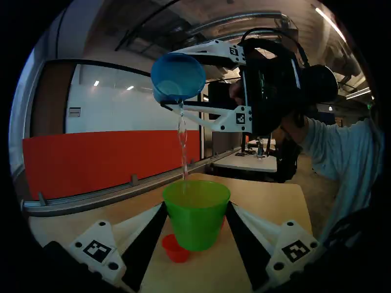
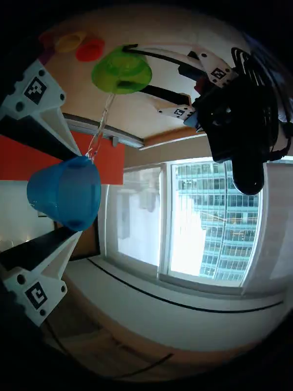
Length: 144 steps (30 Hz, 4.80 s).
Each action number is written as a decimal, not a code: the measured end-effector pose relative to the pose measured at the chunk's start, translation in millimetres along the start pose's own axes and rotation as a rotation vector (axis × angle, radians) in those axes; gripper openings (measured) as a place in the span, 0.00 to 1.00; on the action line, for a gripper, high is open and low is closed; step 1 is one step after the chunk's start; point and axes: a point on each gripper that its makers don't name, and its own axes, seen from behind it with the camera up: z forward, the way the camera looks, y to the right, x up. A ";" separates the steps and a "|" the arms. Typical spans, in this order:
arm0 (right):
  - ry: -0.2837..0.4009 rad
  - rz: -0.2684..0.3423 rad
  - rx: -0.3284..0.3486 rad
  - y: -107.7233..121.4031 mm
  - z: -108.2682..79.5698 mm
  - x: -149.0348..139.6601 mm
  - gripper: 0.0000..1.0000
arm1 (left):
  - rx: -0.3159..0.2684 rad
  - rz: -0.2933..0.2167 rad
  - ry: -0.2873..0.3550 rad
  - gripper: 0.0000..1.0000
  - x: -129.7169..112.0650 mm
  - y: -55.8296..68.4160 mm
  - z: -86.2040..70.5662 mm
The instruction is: Pour water
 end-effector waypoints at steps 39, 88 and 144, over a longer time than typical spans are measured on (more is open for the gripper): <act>0.019 -0.124 -0.066 15.2 -1.4 16.7 0.90 | 0.016 -0.015 0.014 0.85 1.1 -4.6 -1.0; 0.008 1.470 0.087 -18.3 -31.7 5.1 0.90 | 0.057 0.010 0.007 0.85 10.3 -15.9 -9.3; -0.070 1.512 0.233 -121.7 -111.7 -15.6 0.92 | 0.069 0.054 -0.150 0.85 -24.5 -15.7 -25.2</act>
